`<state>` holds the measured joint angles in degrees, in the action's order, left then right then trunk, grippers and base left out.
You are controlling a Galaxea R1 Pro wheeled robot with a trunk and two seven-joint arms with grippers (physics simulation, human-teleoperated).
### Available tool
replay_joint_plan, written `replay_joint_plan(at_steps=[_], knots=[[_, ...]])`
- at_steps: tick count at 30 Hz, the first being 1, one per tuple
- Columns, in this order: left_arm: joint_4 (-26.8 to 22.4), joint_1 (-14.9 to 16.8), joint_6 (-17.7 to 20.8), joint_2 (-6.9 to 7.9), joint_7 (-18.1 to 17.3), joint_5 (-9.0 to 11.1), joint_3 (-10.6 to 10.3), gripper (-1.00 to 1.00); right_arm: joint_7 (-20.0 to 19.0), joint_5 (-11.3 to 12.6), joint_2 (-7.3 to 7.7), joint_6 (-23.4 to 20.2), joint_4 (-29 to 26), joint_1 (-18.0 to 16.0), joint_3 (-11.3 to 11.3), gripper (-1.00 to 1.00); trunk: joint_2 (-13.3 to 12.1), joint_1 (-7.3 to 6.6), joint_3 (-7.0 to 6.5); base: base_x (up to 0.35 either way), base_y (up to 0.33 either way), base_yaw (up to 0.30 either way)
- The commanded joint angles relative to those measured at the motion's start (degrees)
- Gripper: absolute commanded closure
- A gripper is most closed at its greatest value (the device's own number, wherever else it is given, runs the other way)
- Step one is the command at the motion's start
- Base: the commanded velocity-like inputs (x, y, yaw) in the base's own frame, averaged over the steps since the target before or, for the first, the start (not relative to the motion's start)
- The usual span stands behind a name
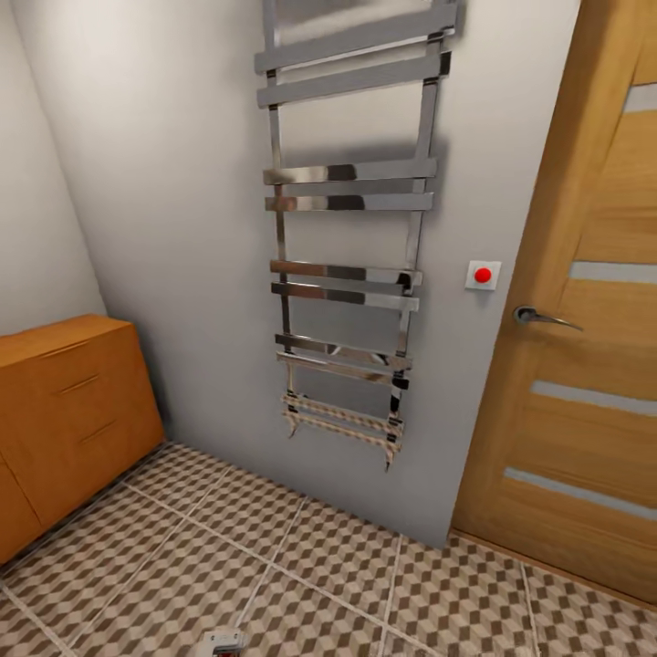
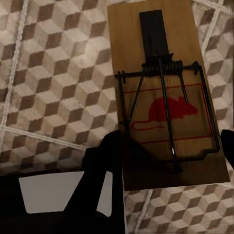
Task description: Take the four mousetraps from the cabinet in the bathroom and place them on the bathroom floor. Make sure all four end up on the same floor surface, and ensure that at least two of them are either under or directly next to the same bathroom sink.
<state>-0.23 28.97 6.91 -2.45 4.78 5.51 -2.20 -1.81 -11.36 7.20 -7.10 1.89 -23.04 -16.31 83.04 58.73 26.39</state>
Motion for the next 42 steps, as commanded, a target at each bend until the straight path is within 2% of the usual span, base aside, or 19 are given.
replay_joint_plan(at_steps=[1, 42], knots=[[-0.03, 0.03, 0.21, -0.01, 0.23, 0.47, -0.26, 1.0, -0.17, -0.52, 0.04, -0.13, 0.1, -0.07, -0.48, 1.0, 0.03, 0.0, 0.06, 0.0, 0.0, -0.3], [0.0, 0.03, 0.21, -0.01, 0.23, 0.47, -0.26, 1.0, -0.22, -0.53, 0.26, -0.02, 0.04, -0.07, -0.48, 1.0, 0.03, 0.0, 0.06, 0.0, 0.0, -0.3]])
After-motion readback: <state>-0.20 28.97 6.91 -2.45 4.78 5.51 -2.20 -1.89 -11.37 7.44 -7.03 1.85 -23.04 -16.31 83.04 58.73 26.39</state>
